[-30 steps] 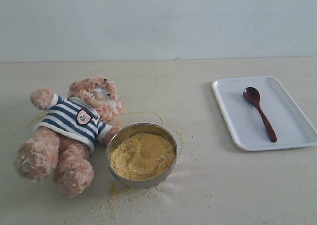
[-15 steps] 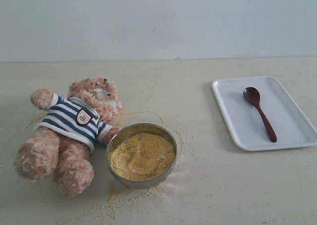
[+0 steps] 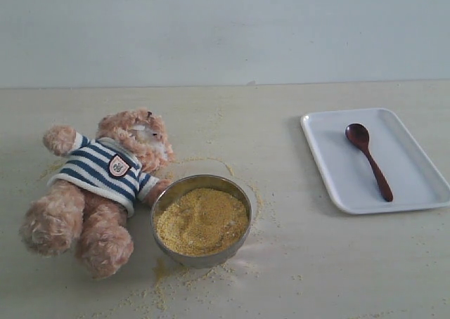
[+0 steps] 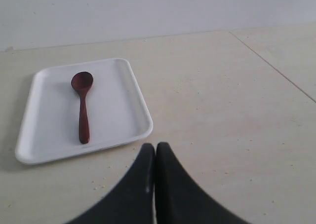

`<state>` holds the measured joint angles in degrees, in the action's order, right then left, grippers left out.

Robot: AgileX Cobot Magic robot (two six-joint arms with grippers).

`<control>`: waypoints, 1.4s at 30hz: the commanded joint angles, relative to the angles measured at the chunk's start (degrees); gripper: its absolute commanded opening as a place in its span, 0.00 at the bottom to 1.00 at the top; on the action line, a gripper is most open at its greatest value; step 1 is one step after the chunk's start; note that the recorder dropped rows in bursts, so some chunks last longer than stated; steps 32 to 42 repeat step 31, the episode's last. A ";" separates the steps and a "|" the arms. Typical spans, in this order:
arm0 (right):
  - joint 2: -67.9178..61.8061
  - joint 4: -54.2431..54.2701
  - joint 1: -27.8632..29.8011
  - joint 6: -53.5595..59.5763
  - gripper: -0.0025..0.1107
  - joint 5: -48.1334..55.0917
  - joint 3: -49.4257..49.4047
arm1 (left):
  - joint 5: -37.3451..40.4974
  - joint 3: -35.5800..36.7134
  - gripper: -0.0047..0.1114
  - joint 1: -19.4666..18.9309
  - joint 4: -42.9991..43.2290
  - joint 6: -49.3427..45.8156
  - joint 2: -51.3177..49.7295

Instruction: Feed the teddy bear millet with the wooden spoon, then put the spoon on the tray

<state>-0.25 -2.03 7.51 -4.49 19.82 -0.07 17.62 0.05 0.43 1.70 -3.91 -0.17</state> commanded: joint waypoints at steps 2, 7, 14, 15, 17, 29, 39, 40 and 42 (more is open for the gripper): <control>0.25 0.07 -0.07 0.58 0.02 -0.39 0.07 | -0.24 -0.05 0.08 0.16 -0.30 2.67 0.17; 0.25 0.04 -0.07 0.58 0.02 -0.29 0.07 | -0.24 -0.05 0.08 0.16 -0.30 2.67 0.17; 0.25 0.04 -0.07 0.58 0.02 -0.29 0.07 | -0.45 -0.05 0.08 0.16 -0.30 2.57 0.17; 0.25 0.04 -0.07 0.58 0.02 -0.29 0.07 | -0.45 -0.05 0.08 0.16 -0.30 2.57 0.17; 0.25 0.04 -0.07 0.58 0.02 -0.29 0.07 | -0.82 -0.05 0.08 0.16 -0.30 2.57 0.17; 0.25 0.04 -0.07 0.58 0.02 -0.29 0.07 | -0.90 -0.05 0.08 0.16 -0.30 2.57 0.17; 0.25 0.04 -0.07 0.58 0.02 -0.29 0.07 | -0.89 -0.05 0.08 0.16 -0.30 2.36 0.17; 0.25 0.04 -0.07 0.58 0.02 -0.29 0.07 | -0.89 -0.05 0.08 0.16 -0.30 2.36 0.17; 0.25 0.04 -0.07 0.58 0.02 -0.29 0.07 | -0.89 -0.05 0.08 0.16 -0.30 2.36 0.17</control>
